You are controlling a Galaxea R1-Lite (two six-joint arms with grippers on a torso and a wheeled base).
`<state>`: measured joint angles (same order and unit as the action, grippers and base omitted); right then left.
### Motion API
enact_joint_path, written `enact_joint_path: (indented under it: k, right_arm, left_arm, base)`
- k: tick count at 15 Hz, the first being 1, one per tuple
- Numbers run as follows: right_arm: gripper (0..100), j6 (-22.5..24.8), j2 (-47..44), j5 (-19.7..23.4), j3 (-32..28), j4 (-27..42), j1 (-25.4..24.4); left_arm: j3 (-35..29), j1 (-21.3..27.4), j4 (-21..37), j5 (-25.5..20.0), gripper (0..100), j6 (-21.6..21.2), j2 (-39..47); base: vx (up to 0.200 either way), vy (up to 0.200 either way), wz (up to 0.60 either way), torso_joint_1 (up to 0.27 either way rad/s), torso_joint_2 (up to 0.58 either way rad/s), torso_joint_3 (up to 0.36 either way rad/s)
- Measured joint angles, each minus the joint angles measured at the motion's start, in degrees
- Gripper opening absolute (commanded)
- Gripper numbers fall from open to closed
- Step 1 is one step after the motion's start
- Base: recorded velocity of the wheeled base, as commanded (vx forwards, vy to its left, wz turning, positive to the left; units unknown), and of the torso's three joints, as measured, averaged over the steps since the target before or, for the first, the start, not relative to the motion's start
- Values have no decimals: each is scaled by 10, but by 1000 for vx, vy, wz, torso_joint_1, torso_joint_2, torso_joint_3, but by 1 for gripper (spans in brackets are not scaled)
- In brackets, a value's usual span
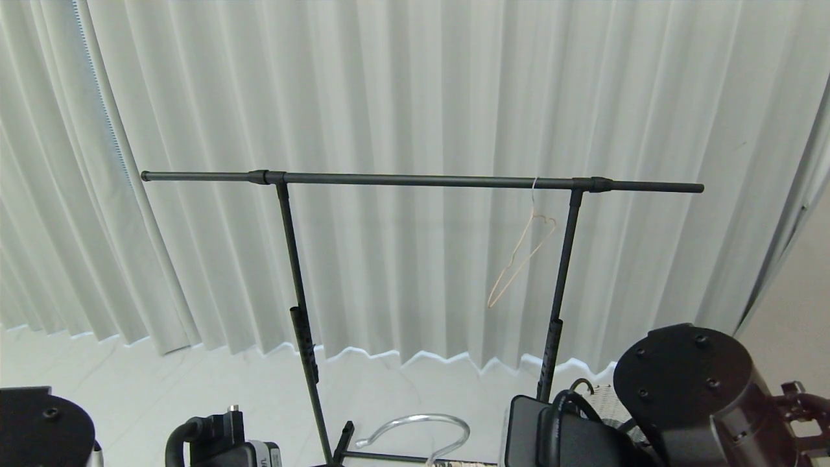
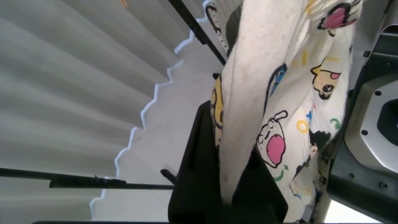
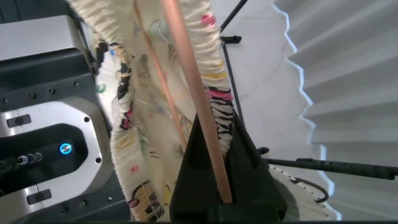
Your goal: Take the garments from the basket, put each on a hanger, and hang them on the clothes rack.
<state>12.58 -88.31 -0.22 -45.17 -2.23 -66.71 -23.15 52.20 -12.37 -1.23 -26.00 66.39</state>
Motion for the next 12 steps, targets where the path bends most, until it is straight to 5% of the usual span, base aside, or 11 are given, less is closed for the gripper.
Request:
enact_joint_path:
  k: [3,4,12]
  right_arm:
    - [0,29,1,0,0,-5,1]
    - [0,37,3,0,0,-5,2]
    - [0,47,57,0,11,0,21]
  left_arm:
    - [0,0,0,-1,0,0,-2]
    - [1,0,0,-1,100,2,-3]
    - [26,-7,0,7,100,6,-6]
  base:
    - [0,0,0,0,0,0]
    - [0,0,0,0,0,0]
    - [0,0,0,0,0,0]
